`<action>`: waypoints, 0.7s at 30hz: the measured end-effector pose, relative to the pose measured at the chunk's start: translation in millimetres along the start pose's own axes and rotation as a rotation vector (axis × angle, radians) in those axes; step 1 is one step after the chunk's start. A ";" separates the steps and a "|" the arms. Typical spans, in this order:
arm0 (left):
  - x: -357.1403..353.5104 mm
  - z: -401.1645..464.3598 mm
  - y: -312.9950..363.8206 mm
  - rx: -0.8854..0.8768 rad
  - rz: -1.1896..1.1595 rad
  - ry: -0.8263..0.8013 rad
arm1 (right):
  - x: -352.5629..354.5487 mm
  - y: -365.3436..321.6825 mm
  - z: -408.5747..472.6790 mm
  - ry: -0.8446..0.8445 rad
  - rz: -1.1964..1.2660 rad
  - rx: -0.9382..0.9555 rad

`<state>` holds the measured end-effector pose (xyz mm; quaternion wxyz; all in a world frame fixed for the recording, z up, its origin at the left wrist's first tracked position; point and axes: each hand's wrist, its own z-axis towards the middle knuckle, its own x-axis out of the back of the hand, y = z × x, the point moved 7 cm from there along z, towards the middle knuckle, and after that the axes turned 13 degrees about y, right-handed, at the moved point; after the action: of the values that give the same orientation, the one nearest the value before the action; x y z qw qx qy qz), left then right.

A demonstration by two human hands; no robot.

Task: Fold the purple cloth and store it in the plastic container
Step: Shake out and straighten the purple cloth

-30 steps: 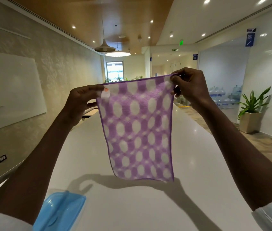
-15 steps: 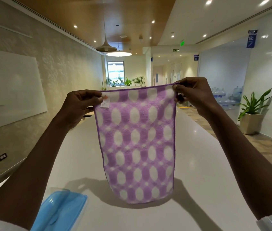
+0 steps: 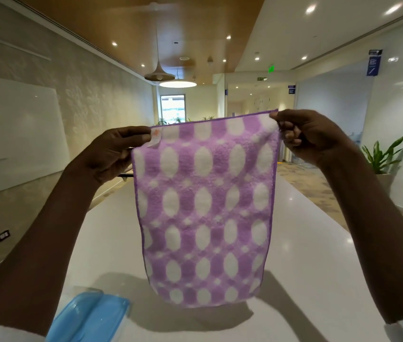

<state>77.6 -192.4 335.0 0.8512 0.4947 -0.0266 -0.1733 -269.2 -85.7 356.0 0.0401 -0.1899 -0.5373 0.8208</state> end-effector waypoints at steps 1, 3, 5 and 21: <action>-0.4 4.0 -8.4 0.052 0.039 0.015 | 0.6 10.6 5.2 0.023 0.021 -0.070; 1.7 11.3 -29.2 0.145 0.120 0.041 | 3.7 33.8 13.6 0.072 -0.018 -0.153; 7.6 16.1 -54.0 0.219 0.175 0.068 | 10.6 60.2 19.9 0.128 -0.158 -0.177; 43.7 -5.9 -292.7 0.534 0.769 0.092 | 65.0 332.0 48.3 0.263 -0.547 -0.475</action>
<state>41.2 -333.4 77.3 0.6970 0.6578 -0.2136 0.1895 -300.6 -249.3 57.6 0.2811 -0.1469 -0.7336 0.6010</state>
